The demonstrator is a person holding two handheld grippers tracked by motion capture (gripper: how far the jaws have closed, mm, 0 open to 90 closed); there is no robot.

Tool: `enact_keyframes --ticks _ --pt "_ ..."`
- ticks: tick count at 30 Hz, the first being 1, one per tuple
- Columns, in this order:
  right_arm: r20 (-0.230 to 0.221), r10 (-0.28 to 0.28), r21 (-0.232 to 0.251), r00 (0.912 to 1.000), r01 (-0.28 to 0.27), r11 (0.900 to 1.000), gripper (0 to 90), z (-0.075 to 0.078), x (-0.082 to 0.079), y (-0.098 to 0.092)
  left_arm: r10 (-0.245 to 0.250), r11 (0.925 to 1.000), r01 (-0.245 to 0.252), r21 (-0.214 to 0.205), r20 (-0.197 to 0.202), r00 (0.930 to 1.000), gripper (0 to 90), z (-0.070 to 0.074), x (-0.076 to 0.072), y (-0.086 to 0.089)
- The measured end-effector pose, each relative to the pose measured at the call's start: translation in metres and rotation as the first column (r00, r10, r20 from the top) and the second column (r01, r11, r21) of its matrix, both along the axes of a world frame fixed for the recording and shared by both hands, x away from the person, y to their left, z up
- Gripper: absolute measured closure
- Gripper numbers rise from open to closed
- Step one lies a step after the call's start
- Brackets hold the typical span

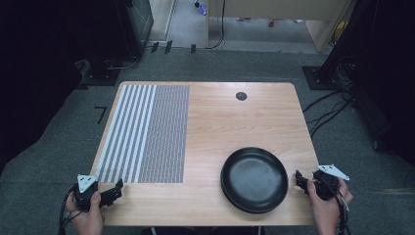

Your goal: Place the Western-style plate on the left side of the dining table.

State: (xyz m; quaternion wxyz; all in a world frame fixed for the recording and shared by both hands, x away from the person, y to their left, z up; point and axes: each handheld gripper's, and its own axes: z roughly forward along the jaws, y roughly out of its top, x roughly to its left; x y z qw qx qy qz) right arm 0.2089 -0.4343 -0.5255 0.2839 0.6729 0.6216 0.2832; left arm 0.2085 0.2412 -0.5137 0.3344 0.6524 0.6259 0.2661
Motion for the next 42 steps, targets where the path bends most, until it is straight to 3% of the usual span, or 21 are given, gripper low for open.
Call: enact_keyframes --ticks 5,13,23,24,33,39,41,42 --pt "-0.002 -0.003 0.001 1.0000 0.003 1.0000 14.0 0.000 0.000 0.000 0.007 0.9999 -0.007 -0.008 0.019 0.9998 3.1 0.007 -0.001 -0.005" --pt "0.001 -0.030 0.006 0.9996 0.030 0.9995 15.2 0.000 -0.001 -0.001 -0.049 0.9981 0.050 -0.036 0.027 0.9985 2.7 0.013 0.000 -0.022" --pt "0.055 -0.054 0.059 0.9971 0.050 0.9970 17.3 0.016 -0.011 -0.005 -0.143 0.9886 0.145 -0.040 0.044 0.9887 2.7 0.024 0.004 -0.059" --pt "0.069 -0.053 0.082 0.9962 0.047 0.9955 17.7 0.021 -0.014 -0.005 -0.163 0.9852 0.165 -0.047 0.043 0.9857 2.7 0.026 0.006 -0.068" --pt "0.123 -0.023 0.114 0.9921 0.009 0.9935 17.8 0.040 -0.021 0.005 -0.230 0.9709 0.233 -0.055 0.049 0.9718 2.7 0.033 0.016 -0.101" --pt "0.147 0.026 0.121 0.9888 -0.044 0.9917 17.6 0.048 -0.023 0.017 -0.291 0.9540 0.293 -0.064 0.045 0.9558 2.7 0.035 0.024 -0.131" --pt "0.148 0.034 0.124 0.9884 -0.052 0.9908 17.6 0.050 -0.024 0.020 -0.299 0.9513 0.302 -0.064 0.044 0.9532 2.7 0.035 0.024 -0.136" --pt "0.154 0.049 0.121 0.9868 -0.068 0.9903 17.6 0.051 -0.024 0.023 -0.315 0.9459 0.317 -0.068 0.040 0.9482 2.7 0.034 0.026 -0.145"
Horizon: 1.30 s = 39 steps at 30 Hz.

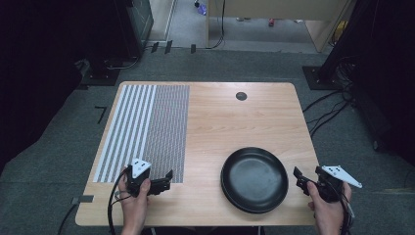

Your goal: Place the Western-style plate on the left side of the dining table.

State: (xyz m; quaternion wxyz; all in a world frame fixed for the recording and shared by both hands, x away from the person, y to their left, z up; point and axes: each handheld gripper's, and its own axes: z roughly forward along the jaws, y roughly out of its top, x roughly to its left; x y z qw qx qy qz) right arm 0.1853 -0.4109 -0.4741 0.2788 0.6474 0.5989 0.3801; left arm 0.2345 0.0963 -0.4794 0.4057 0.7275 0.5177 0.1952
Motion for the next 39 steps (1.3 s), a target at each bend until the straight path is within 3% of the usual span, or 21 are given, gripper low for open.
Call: enact_keyframes --ticks 8,14,21,25,26,31,35,39 --pt "-0.001 0.023 0.017 0.9997 -0.023 0.9996 17.8 0.003 0.000 0.008 -0.071 0.9974 0.071 -0.005 -0.003 0.9974 2.7 0.001 0.003 -0.035" --pt "0.004 0.029 0.024 0.9996 -0.029 0.9993 19.3 0.004 0.000 0.011 -0.106 0.9943 0.106 -0.015 -0.004 0.9944 2.7 0.003 0.005 -0.053" --pt "0.011 0.048 0.030 0.9988 -0.049 0.9984 24.5 0.004 0.002 0.019 -0.141 0.9889 0.140 -0.048 -0.008 0.9900 2.7 0.002 0.005 -0.074" --pt "0.012 0.058 0.039 0.9982 -0.058 0.9975 26.6 0.003 0.004 0.023 -0.178 0.9828 0.177 -0.051 -0.013 0.9839 2.7 0.001 0.003 -0.089" --pt "0.019 0.062 0.036 0.9979 -0.063 0.9974 29.4 0.003 0.004 0.025 -0.200 0.9786 0.199 -0.052 -0.018 0.9796 2.7 0.000 0.001 -0.096" --pt "0.037 0.086 0.047 0.9957 -0.087 0.9951 42.5 0.004 0.003 0.025 -0.230 0.9725 0.228 -0.046 -0.029 0.9728 2.7 -0.004 -0.001 -0.106" --pt "0.043 0.091 0.089 0.9949 -0.094 0.9915 55.9 0.001 0.001 0.027 -0.260 0.9647 0.257 -0.057 -0.040 0.9649 2.7 -0.007 -0.005 -0.117" --pt "0.018 0.117 0.110 0.9930 -0.118 0.9869 62.3 -0.001 0.001 0.031 -0.279 0.9586 0.276 -0.072 -0.042 0.9594 2.7 -0.009 -0.007 -0.124"
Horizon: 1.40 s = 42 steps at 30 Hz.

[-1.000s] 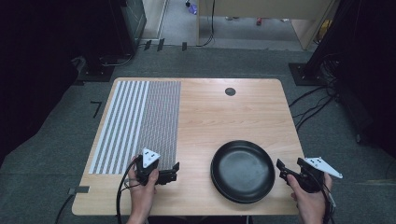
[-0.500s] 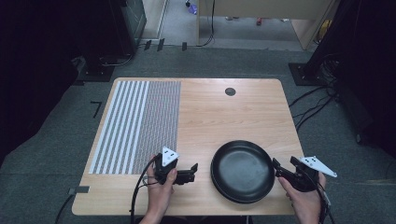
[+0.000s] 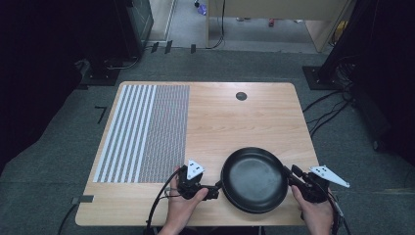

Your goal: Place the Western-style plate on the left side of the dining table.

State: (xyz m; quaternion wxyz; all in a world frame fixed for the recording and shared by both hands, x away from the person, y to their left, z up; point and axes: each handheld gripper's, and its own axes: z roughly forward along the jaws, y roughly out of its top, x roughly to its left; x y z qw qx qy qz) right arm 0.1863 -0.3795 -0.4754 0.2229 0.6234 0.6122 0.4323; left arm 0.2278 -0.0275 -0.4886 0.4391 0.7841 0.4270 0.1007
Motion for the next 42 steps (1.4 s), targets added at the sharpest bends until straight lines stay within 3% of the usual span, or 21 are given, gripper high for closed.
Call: enact_keyframes --ticks 4,9,12,15,19,22,23,26,31,37,42 --pt "-0.056 0.013 0.027 0.9983 -0.011 0.9996 67.3 -0.003 0.001 0.003 -0.014 0.9998 0.014 -0.014 -0.013 0.9998 2.9 -0.002 -0.001 -0.005" --pt "-0.069 0.037 0.048 0.9969 -0.034 0.9982 74.6 -0.003 0.001 0.003 -0.023 0.9996 0.023 -0.017 -0.038 0.9990 7.1 -0.007 -0.003 -0.014" --pt "-0.062 0.010 0.077 0.9980 -0.005 0.9970 78.0 -0.007 0.000 0.001 -0.031 0.9987 0.028 -0.043 -0.058 0.9979 14.9 -0.009 -0.003 -0.015" --pt "-0.066 -0.015 0.095 0.9977 0.022 0.9952 79.7 -0.007 -0.001 -0.002 -0.047 0.9969 0.044 -0.065 -0.054 0.9974 28.2 -0.008 -0.005 -0.016" --pt "-0.070 -0.041 0.072 0.9967 0.046 0.9964 79.8 -0.008 -0.002 -0.003 -0.081 0.9932 0.076 -0.088 -0.051 0.9954 47.3 -0.007 -0.007 -0.019" --pt "-0.082 -0.057 0.072 0.9950 0.063 0.9954 80.9 -0.012 -0.001 -0.003 -0.108 0.9906 0.102 -0.091 -0.056 0.9926 54.8 -0.007 -0.009 -0.022" --pt "-0.095 -0.044 0.091 0.9945 0.052 0.9945 82.3 -0.014 0.000 -0.002 -0.111 0.9902 0.106 -0.092 -0.061 0.9919 54.4 -0.007 -0.009 -0.023" --pt "-0.097 -0.053 0.081 0.9939 0.061 0.9949 84.2 -0.014 0.000 0.000 -0.106 0.9906 0.100 -0.094 -0.066 0.9921 52.5 -0.008 -0.008 -0.023" --pt "-0.098 -0.054 0.127 0.9937 0.067 0.9897 85.2 -0.016 0.000 -0.003 -0.108 0.9910 0.102 -0.086 -0.060 0.9924 53.3 -0.008 -0.007 -0.024" --pt "-0.088 -0.048 0.106 0.9949 0.058 0.9926 86.9 -0.014 -0.003 0.002 -0.121 0.9876 0.109 -0.113 -0.102 0.9874 55.2 -0.009 -0.001 -0.019" --pt "-0.078 -0.043 0.121 0.9961 0.052 0.9913 89.5 -0.013 -0.004 -0.002 -0.123 0.9875 0.111 -0.112 -0.105 0.9869 55.1 -0.009 -0.001 -0.019"
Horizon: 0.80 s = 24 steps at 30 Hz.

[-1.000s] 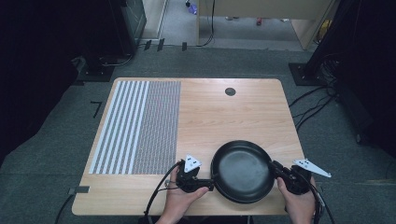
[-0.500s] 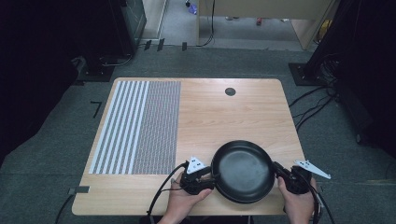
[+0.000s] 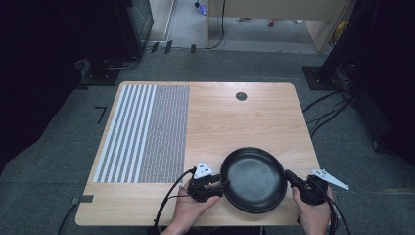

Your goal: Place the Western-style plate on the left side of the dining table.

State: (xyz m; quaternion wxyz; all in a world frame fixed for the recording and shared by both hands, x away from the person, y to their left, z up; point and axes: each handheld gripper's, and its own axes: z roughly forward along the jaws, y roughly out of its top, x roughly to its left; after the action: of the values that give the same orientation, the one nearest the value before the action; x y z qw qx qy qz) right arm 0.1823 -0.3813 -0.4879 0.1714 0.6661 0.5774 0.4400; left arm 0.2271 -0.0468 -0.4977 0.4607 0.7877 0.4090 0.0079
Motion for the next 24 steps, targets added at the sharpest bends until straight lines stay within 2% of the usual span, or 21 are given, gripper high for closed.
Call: enact_keyframes --ticks 2,3,4,5,6,7,8,9,11,12,13,14,16,20,22,24 --pt "0.014 0.003 0.007 0.9999 -0.003 1.0000 90.0 0.001 -0.001 -0.001 -0.001 1.0000 0.001 -0.007 -0.007 1.0000 55.2 0.000 0.001 0.001" --pt "0.009 0.206 0.316 0.9785 -0.198 0.9278 90.0 0.000 0.004 0.002 -0.002 0.9999 0.002 -0.012 0.002 1.0000 55.3 0.001 0.001 0.000" --pt "0.009 0.206 0.316 0.9785 -0.198 0.9278 90.0 0.000 0.004 0.002 -0.002 0.9999 0.002 -0.012 0.002 1.0000 55.3 0.001 0.001 0.000" --pt "-0.030 0.212 0.147 0.9767 -0.206 0.9676 90.0 0.001 0.005 0.027 -0.010 0.9997 0.010 -0.020 -0.002 0.9999 54.9 0.002 0.001 0.001" --pt "-0.022 0.228 0.088 0.9735 -0.225 0.9704 90.0 0.004 0.006 0.036 -0.010 0.9997 0.010 -0.020 -0.002 0.9999 53.0 0.002 0.001 0.001" --pt "-0.022 0.228 0.088 0.9735 -0.225 0.9704 90.0 0.004 0.006 0.036 -0.018 0.9994 0.017 -0.031 -0.012 0.9998 53.0 0.002 0.002 0.001" --pt "0.003 0.255 0.121 0.9669 -0.253 0.9597 90.0 0.009 0.008 0.040 -0.021 0.9990 0.020 -0.039 -0.011 0.9997 50.4 0.002 0.002 0.002" --pt "0.062 0.199 0.116 0.9781 -0.205 0.9720 87.5 0.019 0.008 0.037 -0.004 0.9998 0.005 -0.020 0.015 0.9999 48.5 0.003 0.001 0.003" --pt "0.115 0.117 0.081 0.9864 -0.127 0.9886 79.9 0.021 0.006 0.026 0.011 0.9998 -0.011 -0.015 0.012 0.9999 47.9 0.003 0.003 0.006" --pt "0.122 0.068 0.058 0.9902 -0.076 0.9954 80.8 0.019 0.005 0.018 0.011 0.9998 -0.011 -0.015 0.012 0.9999 48.1 0.003 0.003 0.006" --pt "0.122 0.068 0.058 0.9902 -0.076 0.9954 80.8 0.019 0.005 0.018 0.016 0.9998 -0.016 -0.014 0.007 0.9998 48.1 0.003 0.004 0.007" --pt "0.076 0.022 0.025 0.9969 -0.024 0.9994 81.0 0.012 0.003 0.006 0.020 0.9996 -0.020 -0.019 -0.001 0.9998 48.8 0.002 0.005 0.008" --pt "0.038 -0.004 -0.004 0.9993 0.005 1.0000 81.0 0.005 0.003 -0.001 0.011 0.9997 -0.012 -0.020 -0.009 0.9999 49.8 0.002 0.005 0.007" --pt "-0.011 -0.013 0.030 0.9999 0.013 0.9995 82.5 -0.004 0.006 -0.005 0.001 0.9998 -0.002 -0.018 -0.010 0.9999 50.4 0.002 0.003 0.004" --pt "-0.011 -0.006 0.042 0.9999 0.007 0.9991 84.0 -0.006 0.008 -0.003 -0.006 0.9998 0.005 -0.020 -0.013 0.9999 50.7 0.002 0.002 0.002" --pt "-0.012 -0.012 0.031 0.9999 0.012 0.9995 85.0 -0.006 0.008 -0.002 -0.010 0.9996 0.009 -0.028 -0.021 0.9997 51.8 0.001 0.002 0.001"
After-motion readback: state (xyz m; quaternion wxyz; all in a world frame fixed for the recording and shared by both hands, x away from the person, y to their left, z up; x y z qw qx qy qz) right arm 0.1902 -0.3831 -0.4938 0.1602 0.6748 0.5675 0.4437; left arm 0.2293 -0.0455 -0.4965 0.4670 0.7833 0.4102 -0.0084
